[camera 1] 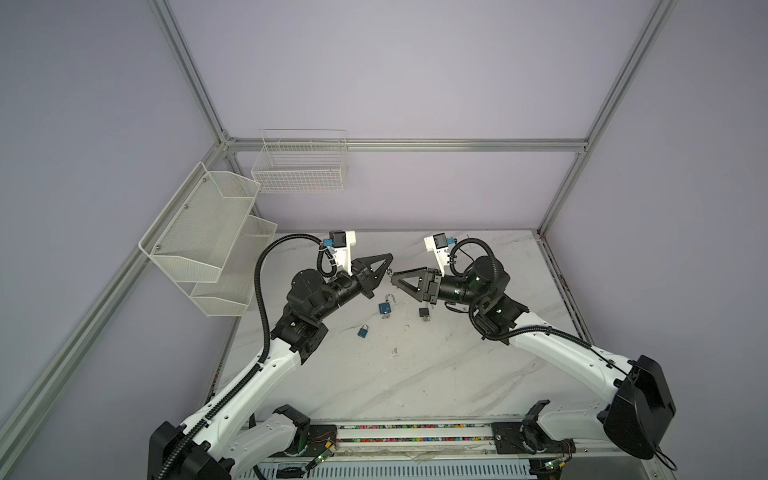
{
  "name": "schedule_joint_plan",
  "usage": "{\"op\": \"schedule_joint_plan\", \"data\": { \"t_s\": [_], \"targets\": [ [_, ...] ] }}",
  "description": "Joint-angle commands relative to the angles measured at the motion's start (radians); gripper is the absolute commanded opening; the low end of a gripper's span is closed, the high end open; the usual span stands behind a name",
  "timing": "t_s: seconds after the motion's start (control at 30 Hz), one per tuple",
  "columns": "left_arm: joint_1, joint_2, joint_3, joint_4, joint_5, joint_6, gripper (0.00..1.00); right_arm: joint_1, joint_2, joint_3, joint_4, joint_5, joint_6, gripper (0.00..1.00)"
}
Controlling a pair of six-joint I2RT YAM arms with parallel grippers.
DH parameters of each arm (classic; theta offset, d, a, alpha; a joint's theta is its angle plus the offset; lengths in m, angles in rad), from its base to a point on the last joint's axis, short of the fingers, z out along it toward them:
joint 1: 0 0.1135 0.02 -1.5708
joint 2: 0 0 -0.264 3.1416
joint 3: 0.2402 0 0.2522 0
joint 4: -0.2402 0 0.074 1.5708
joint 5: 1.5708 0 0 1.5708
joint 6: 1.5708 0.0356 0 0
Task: Unlock with the key
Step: 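Raise the held key with the right gripper up beside the open left gripper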
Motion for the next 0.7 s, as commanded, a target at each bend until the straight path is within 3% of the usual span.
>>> {"op": "schedule_joint_plan", "data": {
  "t_s": [0.0,0.07,0.27,0.4,0.67],
  "targets": [
    [-0.003,-0.010,-0.014,0.066,0.017,0.006,0.00,0.000,0.012,-0.012,0.138,-0.014,0.088,0.46],
    [-0.005,-0.012,-0.016,0.068,0.021,0.006,0.00,-0.001,0.023,-0.015,0.139,-0.007,0.098,0.40],
    [-0.006,-0.017,-0.022,0.070,0.021,0.008,0.00,-0.001,0.051,-0.003,0.189,0.003,0.118,0.38],
    [-0.006,-0.020,-0.023,0.070,0.016,0.009,0.00,-0.001,0.068,0.005,0.191,0.002,0.122,0.31],
    [-0.006,-0.012,-0.018,0.073,0.030,0.009,0.00,-0.001,0.085,0.013,0.211,0.008,0.136,0.29]
  ]
}}
